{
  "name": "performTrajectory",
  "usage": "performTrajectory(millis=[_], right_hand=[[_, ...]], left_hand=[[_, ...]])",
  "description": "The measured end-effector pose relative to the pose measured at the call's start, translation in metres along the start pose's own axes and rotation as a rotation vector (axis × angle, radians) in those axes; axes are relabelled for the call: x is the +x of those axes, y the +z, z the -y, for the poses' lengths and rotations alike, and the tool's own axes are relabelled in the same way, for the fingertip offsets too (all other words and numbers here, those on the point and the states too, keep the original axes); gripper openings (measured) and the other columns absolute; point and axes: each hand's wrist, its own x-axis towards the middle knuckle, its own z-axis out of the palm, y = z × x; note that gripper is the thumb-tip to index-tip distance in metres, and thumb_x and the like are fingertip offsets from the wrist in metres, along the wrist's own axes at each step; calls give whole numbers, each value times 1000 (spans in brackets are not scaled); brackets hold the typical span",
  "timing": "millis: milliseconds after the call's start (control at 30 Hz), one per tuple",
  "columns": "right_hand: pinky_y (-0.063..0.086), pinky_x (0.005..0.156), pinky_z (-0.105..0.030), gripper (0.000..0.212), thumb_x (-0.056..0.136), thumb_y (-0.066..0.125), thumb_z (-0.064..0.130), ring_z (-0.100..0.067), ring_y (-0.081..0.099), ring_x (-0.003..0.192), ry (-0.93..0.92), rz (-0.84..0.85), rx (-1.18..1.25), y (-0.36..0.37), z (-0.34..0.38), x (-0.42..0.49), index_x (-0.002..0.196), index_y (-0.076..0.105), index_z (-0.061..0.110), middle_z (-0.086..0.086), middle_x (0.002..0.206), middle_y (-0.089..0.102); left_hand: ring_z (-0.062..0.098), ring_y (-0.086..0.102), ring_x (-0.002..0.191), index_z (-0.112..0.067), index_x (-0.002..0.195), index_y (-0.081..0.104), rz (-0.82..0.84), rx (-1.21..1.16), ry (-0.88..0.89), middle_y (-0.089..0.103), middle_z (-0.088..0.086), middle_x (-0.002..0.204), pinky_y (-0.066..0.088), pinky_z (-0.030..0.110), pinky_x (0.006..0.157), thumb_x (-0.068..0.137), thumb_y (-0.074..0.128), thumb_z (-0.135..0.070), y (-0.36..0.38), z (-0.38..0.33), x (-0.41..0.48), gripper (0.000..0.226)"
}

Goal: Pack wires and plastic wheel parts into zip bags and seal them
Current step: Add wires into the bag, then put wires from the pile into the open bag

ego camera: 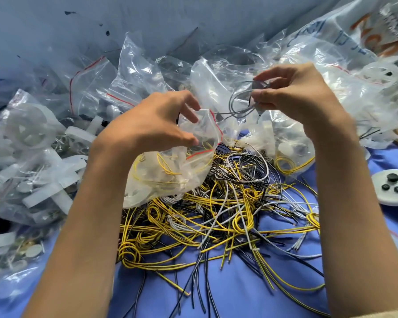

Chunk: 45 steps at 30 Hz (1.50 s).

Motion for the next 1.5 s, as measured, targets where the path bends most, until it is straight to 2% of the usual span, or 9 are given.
performTrajectory(millis=[100, 233, 367, 533, 633, 700, 1000, 1333, 1500], right_hand=[[59, 72, -30, 31, 75, 75, 8, -18, 70, 69, 37, -171, -194, 0, -7, 3, 105, 68, 8, -14, 86, 70], [56, 86, -36, 43, 79, 74, 20, -19, 70, 85, -17, -255, -223, 2, -5, 4, 119, 62, 10, -12, 100, 70], [37, 105, -34, 78, 80, 72, 36, -21, 53, 119, 100, 130, -500, 11, -4, -1, 145, 34, 15, -8, 140, 50], [45, 65, -26, 35, 68, 78, 48, -11, 58, 76, 73, 402, -789, 24, 3, -6, 91, 69, 23, 3, 92, 68], [48, 74, -30, 55, 53, 77, 64, -8, 59, 85, 153, 834, -987, 36, 5, -13, 96, 65, 33, 15, 89, 62], [47, 76, -29, 62, 53, 79, 62, -10, 58, 87, 159, 922, -1091, 47, -1, -16, 103, 61, 30, 14, 92, 60], [37, 57, -26, 18, 75, 75, 34, -10, 57, 64, 99, 756, -833, 33, -13, -8, 82, 60, 27, 7, 73, 63], [32, 49, -22, 17, 75, 75, 13, -2, 44, 58, 4, 630, -868, 43, -19, -6, 69, 68, 28, 13, 62, 47], [30, 51, -24, 22, 72, 79, 23, -2, 43, 57, 23, 666, -809, 41, -17, -6, 87, 66, 29, 13, 64, 46]], left_hand=[[-22, 44, 54, -25, 115, 60, -34, 53, -34, 42, -21, 68, 32, -2, 50, 75, 67, -1, -2, 3, -3, 47], [-11, 43, 64, -31, 107, 63, -134, 144, -87, 45, -17, 82, 31, 2, 57, 74, 58, -4, -10, 7, -2, 44], [-6, 42, 65, -35, 101, 63, -178, 165, -93, 48, -11, 98, 29, 8, 60, 73, 57, -7, -11, 8, -2, 40], [-5, 43, 67, -38, 98, 60, -157, 170, -66, 47, -14, 89, 31, 16, 64, 73, 56, -7, -10, 4, -1, 40], [-5, 43, 66, -38, 97, 59, -158, 169, -63, 42, -23, 82, 29, 10, 60, 74, 56, -6, -11, 5, -2, 40], [-6, 42, 65, -36, 100, 61, -153, 181, -66, 42, -23, 81, 28, 8, 60, 74, 56, -6, -11, 5, -3, 39], [-5, 42, 67, -35, 103, 61, -138, 169, -73, 45, -15, 88, 27, 9, 59, 75, 56, -7, -13, 4, -4, 39], [-5, 42, 66, -35, 102, 61, -129, 165, -75, 44, -17, 88, 29, 11, 58, 75, 56, -7, -12, 5, -4, 39], [-5, 42, 67, -35, 101, 60, -121, 171, -70, 47, -13, 97, 29, 10, 60, 76, 57, -8, -11, 5, -4, 38]])
